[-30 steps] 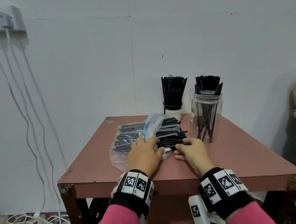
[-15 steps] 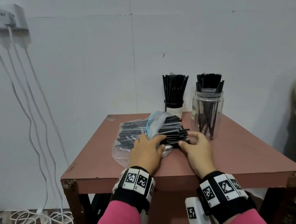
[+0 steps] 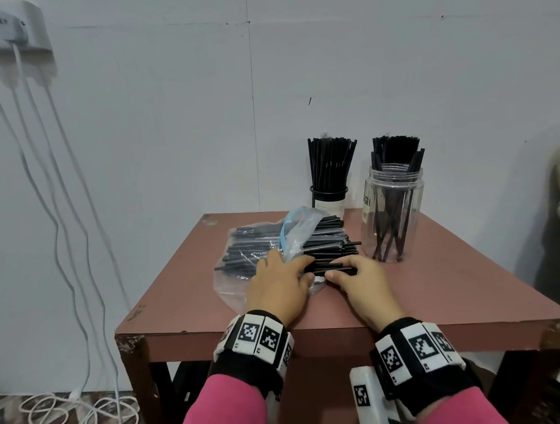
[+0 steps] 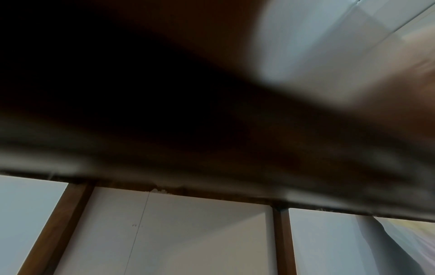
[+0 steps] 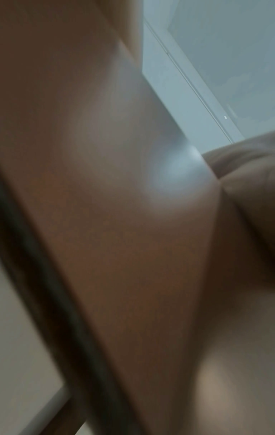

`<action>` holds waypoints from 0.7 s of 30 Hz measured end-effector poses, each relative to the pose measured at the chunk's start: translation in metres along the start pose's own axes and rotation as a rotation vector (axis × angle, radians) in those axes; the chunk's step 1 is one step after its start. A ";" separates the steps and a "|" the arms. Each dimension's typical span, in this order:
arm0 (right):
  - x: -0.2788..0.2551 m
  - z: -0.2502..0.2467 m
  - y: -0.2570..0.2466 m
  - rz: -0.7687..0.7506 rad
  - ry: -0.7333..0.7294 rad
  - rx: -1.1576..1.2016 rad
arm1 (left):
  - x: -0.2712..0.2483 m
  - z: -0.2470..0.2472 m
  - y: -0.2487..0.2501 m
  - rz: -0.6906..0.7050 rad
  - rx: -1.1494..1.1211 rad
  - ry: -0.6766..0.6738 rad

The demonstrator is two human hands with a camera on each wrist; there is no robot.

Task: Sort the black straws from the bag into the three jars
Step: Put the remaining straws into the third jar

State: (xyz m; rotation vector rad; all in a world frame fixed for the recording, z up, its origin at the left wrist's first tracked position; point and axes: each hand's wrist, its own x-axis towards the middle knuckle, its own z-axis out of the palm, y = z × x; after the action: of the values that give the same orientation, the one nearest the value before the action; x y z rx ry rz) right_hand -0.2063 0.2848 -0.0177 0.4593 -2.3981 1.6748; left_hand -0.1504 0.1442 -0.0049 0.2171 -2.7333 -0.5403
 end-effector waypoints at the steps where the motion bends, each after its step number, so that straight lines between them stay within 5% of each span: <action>1: 0.000 0.000 0.000 0.003 0.011 0.036 | 0.000 0.000 0.000 -0.008 -0.002 0.008; 8: 0.000 -0.006 -0.001 0.102 0.093 0.384 | -0.001 0.000 0.002 -0.016 0.012 0.037; 13: -0.003 -0.004 -0.007 0.040 -0.021 0.262 | 0.000 0.000 0.000 0.026 -0.007 -0.003; 21: -0.006 -0.006 -0.002 0.047 0.200 0.354 | 0.000 0.002 0.001 -0.018 -0.020 0.037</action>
State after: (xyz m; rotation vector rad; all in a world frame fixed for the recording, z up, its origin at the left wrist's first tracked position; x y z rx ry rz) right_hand -0.2004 0.2910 -0.0154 0.2681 -1.9931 2.0677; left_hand -0.1511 0.1452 -0.0061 0.2446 -2.6908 -0.5630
